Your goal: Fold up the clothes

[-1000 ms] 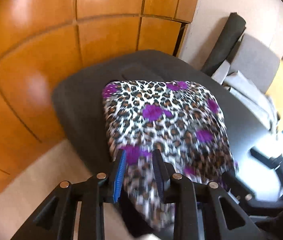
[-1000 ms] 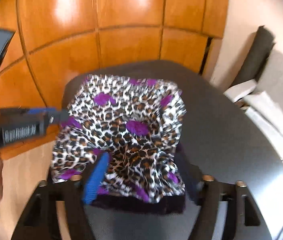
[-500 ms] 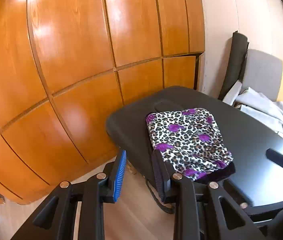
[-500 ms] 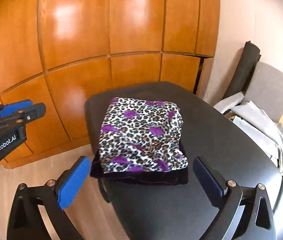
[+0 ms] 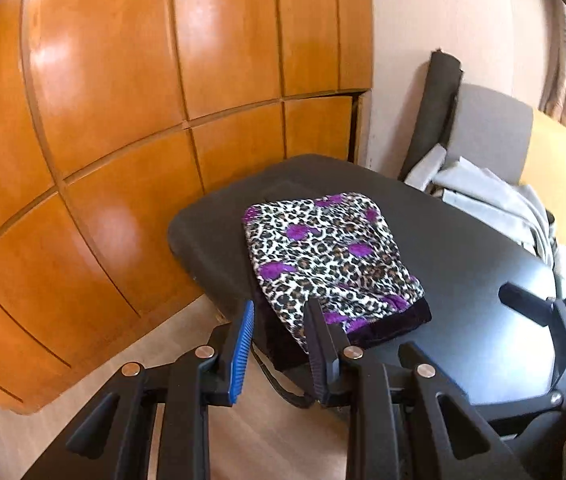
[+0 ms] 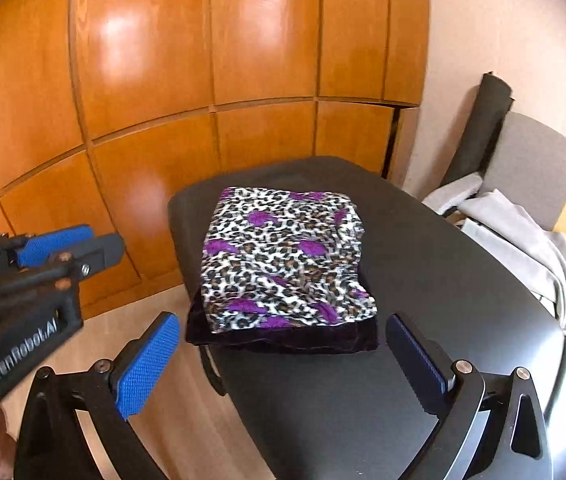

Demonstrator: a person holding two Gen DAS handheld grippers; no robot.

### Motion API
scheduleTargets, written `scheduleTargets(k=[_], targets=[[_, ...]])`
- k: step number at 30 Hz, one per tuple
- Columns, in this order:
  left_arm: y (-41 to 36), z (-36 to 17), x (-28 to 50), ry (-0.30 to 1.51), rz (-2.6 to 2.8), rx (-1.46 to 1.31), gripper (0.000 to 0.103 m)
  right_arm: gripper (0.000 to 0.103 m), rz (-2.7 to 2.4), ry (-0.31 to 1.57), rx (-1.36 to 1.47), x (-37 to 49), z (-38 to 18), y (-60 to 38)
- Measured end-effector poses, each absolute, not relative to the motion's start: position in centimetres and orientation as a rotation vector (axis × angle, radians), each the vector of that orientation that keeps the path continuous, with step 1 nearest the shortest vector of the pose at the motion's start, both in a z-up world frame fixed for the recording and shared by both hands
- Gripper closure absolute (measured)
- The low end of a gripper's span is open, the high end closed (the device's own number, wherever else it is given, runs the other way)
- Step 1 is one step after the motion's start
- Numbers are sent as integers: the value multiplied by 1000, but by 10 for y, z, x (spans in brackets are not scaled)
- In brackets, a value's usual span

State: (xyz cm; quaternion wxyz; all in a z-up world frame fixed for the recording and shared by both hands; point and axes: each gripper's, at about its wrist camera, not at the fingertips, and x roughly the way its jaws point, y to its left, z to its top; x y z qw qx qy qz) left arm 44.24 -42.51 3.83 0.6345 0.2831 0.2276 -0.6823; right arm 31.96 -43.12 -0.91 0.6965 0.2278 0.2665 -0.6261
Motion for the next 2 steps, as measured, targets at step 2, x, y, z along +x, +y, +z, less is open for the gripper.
scheduleTargets(k=[2], targets=[[-424, 36, 435, 519, -1579, 671, 77, 0, -1409, 585, 522, 312, -10, -429]])
